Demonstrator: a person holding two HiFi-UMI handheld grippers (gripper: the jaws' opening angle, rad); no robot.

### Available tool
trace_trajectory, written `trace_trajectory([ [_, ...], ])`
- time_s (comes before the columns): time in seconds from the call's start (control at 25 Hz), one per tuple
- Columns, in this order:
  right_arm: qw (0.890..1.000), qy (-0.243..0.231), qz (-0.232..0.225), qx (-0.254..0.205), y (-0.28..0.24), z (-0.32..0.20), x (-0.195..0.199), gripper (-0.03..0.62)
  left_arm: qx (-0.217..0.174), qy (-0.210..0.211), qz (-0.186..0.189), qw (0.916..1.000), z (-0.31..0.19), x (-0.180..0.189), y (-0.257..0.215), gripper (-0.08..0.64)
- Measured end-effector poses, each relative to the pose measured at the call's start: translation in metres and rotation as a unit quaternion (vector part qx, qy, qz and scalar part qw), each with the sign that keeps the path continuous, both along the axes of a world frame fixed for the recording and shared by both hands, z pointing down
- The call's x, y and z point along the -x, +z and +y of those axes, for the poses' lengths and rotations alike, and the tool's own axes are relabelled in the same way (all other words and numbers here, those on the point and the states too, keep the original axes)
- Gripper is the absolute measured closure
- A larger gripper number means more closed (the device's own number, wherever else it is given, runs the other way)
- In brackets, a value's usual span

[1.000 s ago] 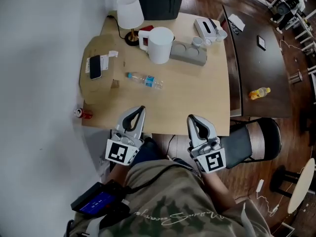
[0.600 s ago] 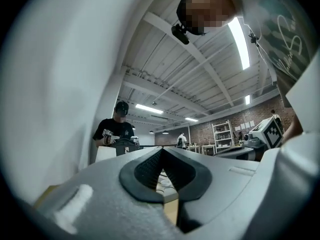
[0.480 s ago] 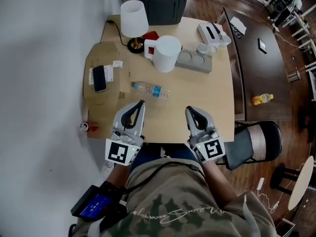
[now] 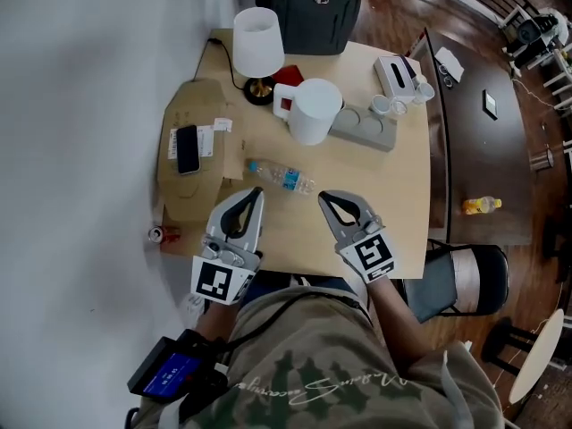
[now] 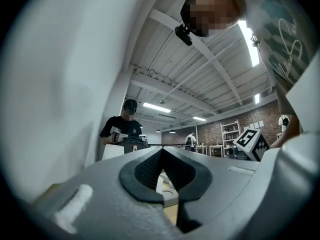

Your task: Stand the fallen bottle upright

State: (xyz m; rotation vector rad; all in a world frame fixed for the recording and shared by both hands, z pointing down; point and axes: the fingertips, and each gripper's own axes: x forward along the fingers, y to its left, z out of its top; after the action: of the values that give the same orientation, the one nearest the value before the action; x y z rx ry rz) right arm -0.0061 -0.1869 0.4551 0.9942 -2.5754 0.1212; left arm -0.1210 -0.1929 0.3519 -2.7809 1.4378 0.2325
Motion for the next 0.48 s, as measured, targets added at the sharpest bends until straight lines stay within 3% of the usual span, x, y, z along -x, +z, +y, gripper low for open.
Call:
trace_trajectory([
  [0.04,0.999,-0.017,0.031,0.006,0.011,-0.006,0.002,0.559,0.004,-0.003,-0.003,1.0000,-0.002,-0.002,0.003,0.558],
  [0.16,0.990,-0.067,0.112,0.049,0.051,-0.026,0.014,0.360,0.018,-0.020,-0.026,0.9993,-0.007,-0.002,0.015,0.558],
  [0.24,0.979,-0.105,0.153,0.082,0.082,-0.038,0.028,0.345,0.022,-0.035,-0.031,0.9987,-0.012,-0.001,0.019,0.558],
  [0.32,0.961,-0.151,0.197,0.119,0.119,-0.046,0.043,0.323,0.027,-0.048,-0.027,0.9981,-0.016,0.001,0.020,0.558],
  [0.4,0.936,-0.198,0.241,0.165,0.159,-0.050,0.058,0.263,0.031,-0.057,-0.023,0.9976,-0.018,0.003,0.021,0.558],
  [0.48,0.914,-0.224,0.272,0.200,0.192,-0.060,0.074,0.250,0.030,-0.065,-0.020,0.9972,-0.020,0.006,0.021,0.558],
])
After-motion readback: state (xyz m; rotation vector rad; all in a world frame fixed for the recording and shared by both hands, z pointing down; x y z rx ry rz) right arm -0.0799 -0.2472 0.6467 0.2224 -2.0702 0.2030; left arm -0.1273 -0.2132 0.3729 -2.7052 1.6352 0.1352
